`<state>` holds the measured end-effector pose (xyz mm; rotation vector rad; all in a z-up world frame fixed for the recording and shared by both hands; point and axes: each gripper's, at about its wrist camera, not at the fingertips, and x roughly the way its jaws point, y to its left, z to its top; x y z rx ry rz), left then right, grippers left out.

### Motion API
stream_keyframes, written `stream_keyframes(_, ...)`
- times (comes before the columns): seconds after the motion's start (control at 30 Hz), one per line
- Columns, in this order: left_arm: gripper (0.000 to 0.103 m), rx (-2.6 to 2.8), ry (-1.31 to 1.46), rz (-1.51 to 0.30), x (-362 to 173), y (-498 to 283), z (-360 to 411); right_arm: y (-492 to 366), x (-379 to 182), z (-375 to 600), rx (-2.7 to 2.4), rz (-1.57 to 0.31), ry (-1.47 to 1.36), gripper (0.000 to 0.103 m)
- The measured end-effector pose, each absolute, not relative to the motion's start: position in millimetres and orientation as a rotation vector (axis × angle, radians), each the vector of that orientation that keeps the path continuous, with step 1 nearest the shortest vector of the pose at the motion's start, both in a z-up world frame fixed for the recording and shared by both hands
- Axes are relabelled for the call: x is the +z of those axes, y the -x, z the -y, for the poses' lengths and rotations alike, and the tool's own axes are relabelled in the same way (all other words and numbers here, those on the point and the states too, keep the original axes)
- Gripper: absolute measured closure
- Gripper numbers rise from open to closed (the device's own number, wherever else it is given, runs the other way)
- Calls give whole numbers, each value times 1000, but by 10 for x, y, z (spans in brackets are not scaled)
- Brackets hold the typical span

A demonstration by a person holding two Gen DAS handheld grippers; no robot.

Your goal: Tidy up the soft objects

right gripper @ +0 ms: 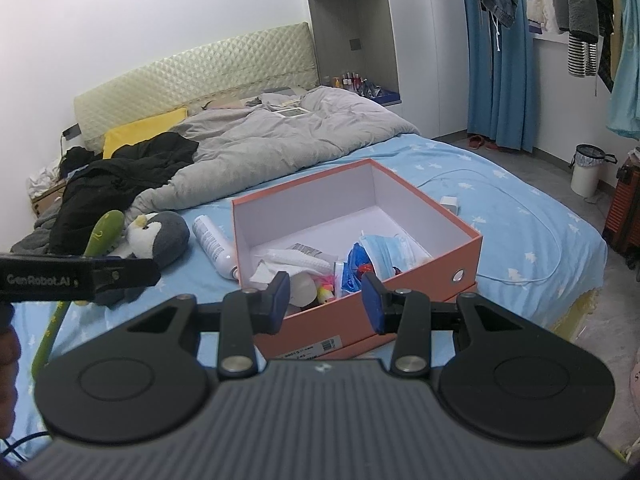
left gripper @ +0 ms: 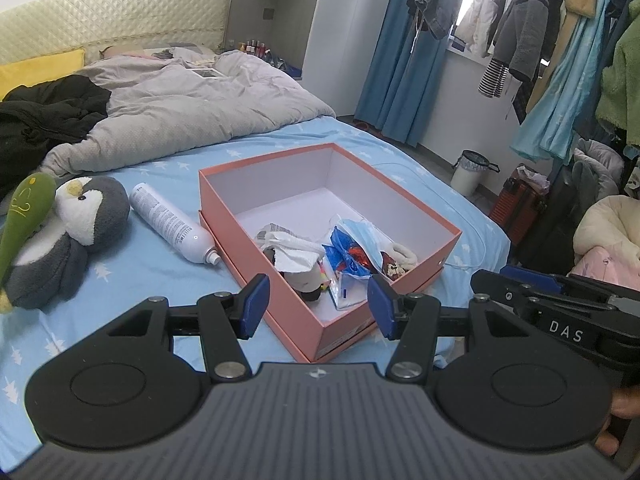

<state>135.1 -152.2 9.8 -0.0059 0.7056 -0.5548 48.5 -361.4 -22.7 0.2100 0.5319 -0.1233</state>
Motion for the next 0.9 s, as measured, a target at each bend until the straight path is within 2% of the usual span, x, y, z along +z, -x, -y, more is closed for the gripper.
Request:
stream_keyframes(0.07, 41, -556, 6, -707, 97, -1352, 1520, -488, -226, 3615, -122, -532, -208, 60)
stream_keyframes(0.1, 34, -558, 7, -707, 92, -1352, 1521, -488, -226, 3617, -123, -533, -206, 60)
stream_keyframes(0.17, 21, -553, 9, -703, 91, -1351, 1519, -494, -217, 3613, -131, -533, -205, 47)
stream_keyframes(0.2, 16, -554, 14, -700, 93, -1352, 1517, -489, -214, 3621, -140, -529, -205, 31)
stream_keyframes(0.23, 15, -558, 17, -698, 99, -1350, 1514, -482, -208, 3629, -148, -522, -206, 19)
stream_keyframes(0.4, 3, -548, 7, -692, 122, -1344, 1520, -501, -215, 3678, -166, -525, -200, 0)
stream_keyframes(0.9, 0, -482, -1, -704, 167, -1398, 1478, -549, -259, 3692, -159, -539, -198, 0)
